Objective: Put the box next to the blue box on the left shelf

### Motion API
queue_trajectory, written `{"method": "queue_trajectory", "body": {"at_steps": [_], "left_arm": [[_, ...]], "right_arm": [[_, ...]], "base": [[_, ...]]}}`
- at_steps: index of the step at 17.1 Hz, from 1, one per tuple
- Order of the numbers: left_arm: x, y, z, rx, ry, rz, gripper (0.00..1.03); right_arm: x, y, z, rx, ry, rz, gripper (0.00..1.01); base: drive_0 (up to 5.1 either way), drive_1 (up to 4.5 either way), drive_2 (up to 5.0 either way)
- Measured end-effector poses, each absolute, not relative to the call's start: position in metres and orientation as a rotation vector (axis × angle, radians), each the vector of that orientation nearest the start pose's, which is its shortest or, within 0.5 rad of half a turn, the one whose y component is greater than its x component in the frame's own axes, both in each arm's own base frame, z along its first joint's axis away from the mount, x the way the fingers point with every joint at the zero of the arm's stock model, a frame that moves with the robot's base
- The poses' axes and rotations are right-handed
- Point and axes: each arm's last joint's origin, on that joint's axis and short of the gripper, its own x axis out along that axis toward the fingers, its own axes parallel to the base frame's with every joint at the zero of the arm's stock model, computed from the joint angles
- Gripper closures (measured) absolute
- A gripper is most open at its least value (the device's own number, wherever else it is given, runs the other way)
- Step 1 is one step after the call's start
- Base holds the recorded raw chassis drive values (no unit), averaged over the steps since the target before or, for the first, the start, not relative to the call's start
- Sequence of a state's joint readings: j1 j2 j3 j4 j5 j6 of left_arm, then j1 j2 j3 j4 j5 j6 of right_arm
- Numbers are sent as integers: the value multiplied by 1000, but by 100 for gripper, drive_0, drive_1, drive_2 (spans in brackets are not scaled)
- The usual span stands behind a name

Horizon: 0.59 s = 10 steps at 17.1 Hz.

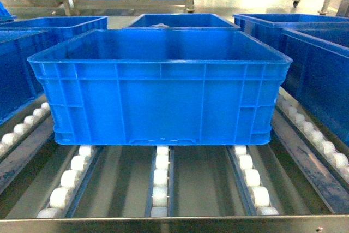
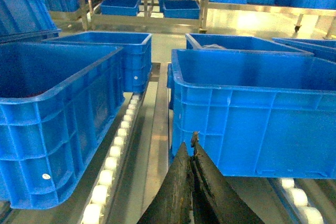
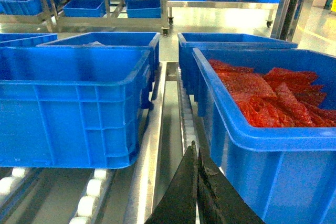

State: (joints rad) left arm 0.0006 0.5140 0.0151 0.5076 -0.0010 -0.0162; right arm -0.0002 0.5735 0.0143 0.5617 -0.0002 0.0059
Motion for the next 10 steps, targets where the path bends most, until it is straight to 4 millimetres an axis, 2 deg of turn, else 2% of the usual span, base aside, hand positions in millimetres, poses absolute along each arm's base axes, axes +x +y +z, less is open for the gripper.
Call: {"method": "queue_trajectory", "body": {"at_steps": [10], "left_arm": [[121,0,171,-16,-13,1,101]], "right_arm": [[124,0,171,6,-12,0,100]], "base": [[0,0,0]]}}
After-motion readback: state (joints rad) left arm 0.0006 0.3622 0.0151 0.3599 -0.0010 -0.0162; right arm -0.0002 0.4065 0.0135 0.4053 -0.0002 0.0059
